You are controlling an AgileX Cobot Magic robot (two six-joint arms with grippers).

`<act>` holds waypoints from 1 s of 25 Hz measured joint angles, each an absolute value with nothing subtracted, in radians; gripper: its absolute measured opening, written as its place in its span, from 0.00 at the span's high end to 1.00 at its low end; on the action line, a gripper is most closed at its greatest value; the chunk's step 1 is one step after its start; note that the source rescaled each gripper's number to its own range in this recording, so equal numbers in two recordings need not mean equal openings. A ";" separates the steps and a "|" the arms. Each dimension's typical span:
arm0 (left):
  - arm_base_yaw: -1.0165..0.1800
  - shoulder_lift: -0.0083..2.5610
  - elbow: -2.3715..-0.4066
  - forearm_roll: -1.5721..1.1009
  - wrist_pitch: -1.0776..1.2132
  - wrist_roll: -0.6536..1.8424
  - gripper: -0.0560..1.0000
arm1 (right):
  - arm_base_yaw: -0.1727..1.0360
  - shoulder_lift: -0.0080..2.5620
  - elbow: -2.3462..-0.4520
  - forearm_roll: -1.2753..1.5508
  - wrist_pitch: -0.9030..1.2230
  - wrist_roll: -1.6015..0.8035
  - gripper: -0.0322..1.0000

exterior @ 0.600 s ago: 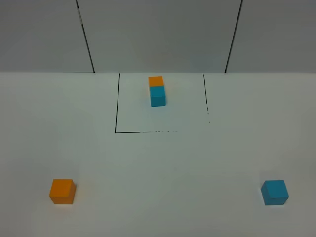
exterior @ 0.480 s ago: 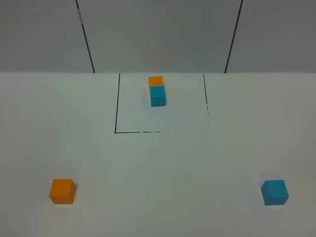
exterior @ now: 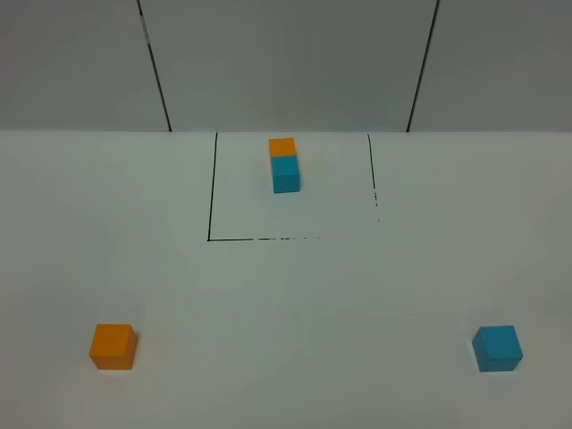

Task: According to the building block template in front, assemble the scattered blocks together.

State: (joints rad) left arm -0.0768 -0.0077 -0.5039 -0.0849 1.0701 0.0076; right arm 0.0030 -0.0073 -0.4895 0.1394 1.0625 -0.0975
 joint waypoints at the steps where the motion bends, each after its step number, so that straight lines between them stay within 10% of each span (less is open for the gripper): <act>1: -0.077 -0.008 -0.504 -0.085 1.070 0.006 0.30 | 0.003 -0.007 -0.490 0.139 1.063 -0.098 0.33; 25: -0.077 -0.008 -0.504 -0.085 1.070 0.007 0.30 | 0.003 -0.007 -0.490 0.139 1.063 -0.098 0.33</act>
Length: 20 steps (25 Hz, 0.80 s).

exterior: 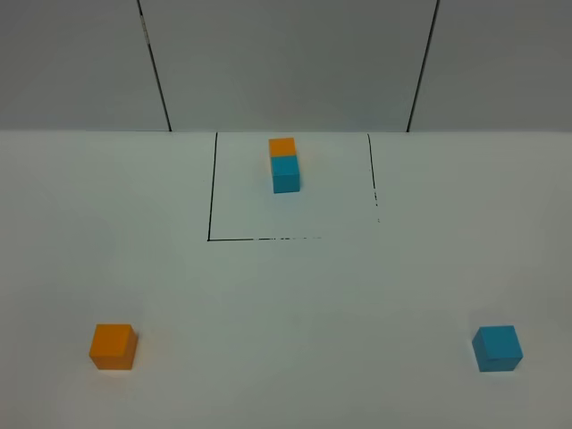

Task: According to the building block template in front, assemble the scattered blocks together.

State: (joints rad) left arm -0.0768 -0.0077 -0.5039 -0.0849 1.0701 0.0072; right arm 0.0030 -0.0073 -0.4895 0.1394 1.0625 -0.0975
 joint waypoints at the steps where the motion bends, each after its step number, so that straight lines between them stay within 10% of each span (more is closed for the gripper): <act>1: -0.077 -0.008 -0.504 -0.085 1.070 0.007 0.30 | 0.003 -0.007 -0.490 0.139 1.063 -0.098 0.33; 20: -0.077 -0.008 -0.504 -0.085 1.070 0.007 0.30 | 0.003 -0.007 -0.490 0.139 1.063 -0.098 0.33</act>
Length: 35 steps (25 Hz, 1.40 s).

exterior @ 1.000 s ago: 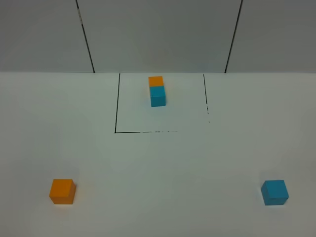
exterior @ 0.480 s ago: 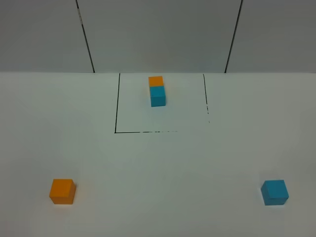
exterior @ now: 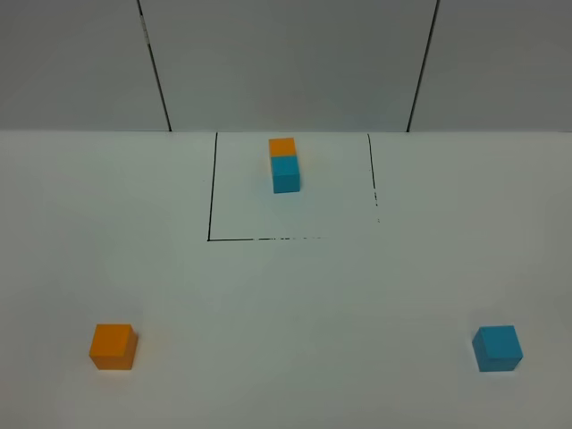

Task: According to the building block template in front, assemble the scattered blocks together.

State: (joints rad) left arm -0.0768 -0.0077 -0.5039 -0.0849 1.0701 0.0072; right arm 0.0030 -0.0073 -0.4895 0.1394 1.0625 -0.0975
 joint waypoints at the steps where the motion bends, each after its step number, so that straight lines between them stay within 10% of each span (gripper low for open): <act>1: -0.077 -0.008 -0.504 -0.085 1.070 0.007 0.30 | 0.003 -0.007 -0.490 0.139 1.063 -0.098 0.33; 23: -0.077 0.020 -0.534 -0.070 1.026 0.020 0.30 | 0.003 -0.007 -0.490 0.139 1.063 -0.096 0.33; 35: -0.077 0.501 -0.671 -0.065 0.890 0.024 0.30 | 0.003 -0.007 -0.490 0.139 1.063 -0.098 0.33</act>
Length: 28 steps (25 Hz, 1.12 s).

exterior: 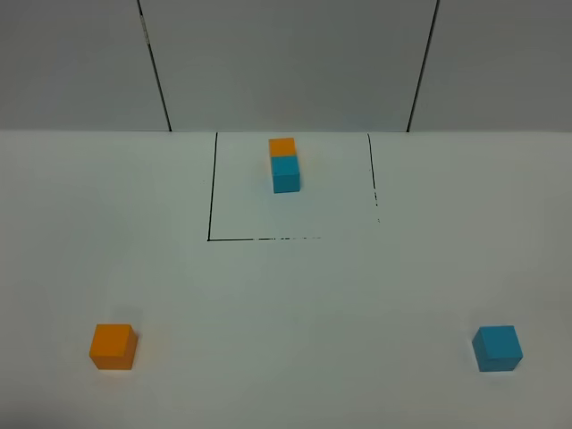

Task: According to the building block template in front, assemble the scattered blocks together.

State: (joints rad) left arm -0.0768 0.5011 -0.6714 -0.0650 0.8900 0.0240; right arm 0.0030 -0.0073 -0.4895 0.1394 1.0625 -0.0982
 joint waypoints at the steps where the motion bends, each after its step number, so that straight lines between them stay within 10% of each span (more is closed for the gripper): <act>1: -0.077 0.558 -0.686 -0.065 0.889 0.024 0.30 | 0.003 -0.007 -0.490 0.139 1.063 -0.098 0.33; 28: -0.105 1.327 -0.955 -0.128 0.840 0.024 0.30 | 0.003 -0.007 -0.490 0.139 1.063 -0.098 0.33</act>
State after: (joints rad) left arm -0.1053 1.3272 -0.9549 -0.1285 0.8398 0.0240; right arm 0.0030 -0.0073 -0.4895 0.1394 1.0625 -0.0982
